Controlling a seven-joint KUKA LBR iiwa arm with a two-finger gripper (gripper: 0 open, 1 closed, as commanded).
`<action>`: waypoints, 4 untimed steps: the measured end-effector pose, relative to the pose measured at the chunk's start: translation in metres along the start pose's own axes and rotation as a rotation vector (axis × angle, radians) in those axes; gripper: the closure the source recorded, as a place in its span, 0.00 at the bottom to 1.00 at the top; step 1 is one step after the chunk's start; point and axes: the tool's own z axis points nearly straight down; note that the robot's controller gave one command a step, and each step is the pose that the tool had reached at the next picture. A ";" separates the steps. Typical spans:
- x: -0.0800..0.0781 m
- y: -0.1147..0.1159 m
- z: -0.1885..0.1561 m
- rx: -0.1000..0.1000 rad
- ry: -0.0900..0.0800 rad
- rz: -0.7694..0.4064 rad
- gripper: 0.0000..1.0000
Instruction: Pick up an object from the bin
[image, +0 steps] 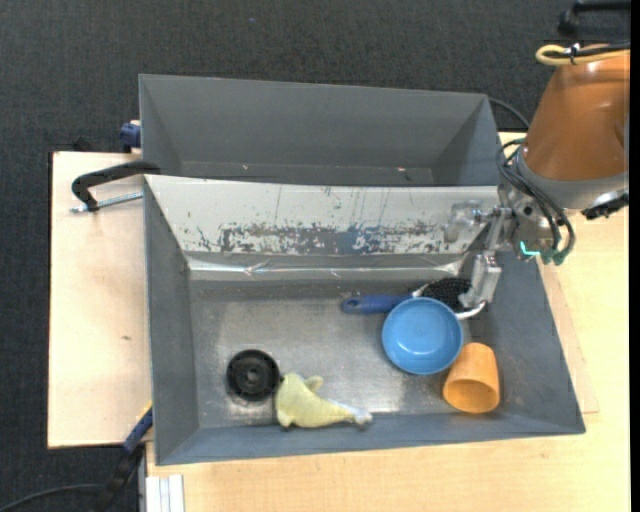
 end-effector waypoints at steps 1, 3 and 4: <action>-0.009 -0.039 0.146 -0.001 -0.001 0.275 0.00; -0.014 -0.004 0.112 -0.002 -0.011 0.697 0.00; -0.013 -0.017 0.141 -0.007 -0.002 0.821 0.00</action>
Offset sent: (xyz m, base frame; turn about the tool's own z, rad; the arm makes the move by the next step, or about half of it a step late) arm 0.0082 -0.0397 -0.1431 0.2751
